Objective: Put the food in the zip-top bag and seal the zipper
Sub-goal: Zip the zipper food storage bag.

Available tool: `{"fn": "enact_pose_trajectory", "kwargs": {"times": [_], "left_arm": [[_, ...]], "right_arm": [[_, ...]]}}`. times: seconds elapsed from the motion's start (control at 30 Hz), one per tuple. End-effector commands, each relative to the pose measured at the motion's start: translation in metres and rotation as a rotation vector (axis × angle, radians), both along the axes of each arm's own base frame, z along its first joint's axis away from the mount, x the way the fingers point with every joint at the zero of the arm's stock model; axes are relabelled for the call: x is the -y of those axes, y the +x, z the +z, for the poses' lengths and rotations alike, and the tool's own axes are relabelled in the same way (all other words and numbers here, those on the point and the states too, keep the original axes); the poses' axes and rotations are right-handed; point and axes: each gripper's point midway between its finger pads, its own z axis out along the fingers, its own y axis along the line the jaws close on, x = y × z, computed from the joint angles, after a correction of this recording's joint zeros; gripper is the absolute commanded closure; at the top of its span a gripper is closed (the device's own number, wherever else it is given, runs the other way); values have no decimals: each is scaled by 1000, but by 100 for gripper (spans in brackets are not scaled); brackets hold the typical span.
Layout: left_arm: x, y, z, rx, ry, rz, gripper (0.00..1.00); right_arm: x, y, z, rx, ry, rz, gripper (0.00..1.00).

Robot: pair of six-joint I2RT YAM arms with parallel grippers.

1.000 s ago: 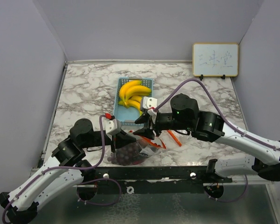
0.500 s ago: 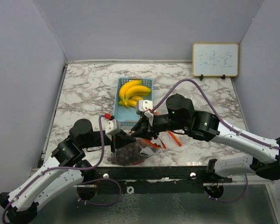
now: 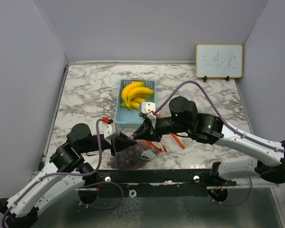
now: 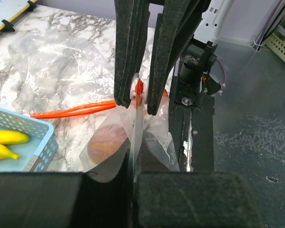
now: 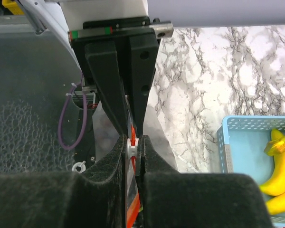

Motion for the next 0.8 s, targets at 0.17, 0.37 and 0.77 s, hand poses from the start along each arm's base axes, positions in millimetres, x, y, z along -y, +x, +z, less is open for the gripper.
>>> {"fn": "enact_pose_trajectory", "kwargs": {"times": [0.17,0.37,0.77], "left_arm": [[-26,8,63,174,-144,155,100],[-37,3,74,217,-185,178,100],[-10,3,51,213,-144,48,74]], "right_arm": [[18,9,-17,-18,-41,-77,98],[20,12,-13,-17,-13,-98,98],[-14,-2,18,-13,26,87,98]]}}
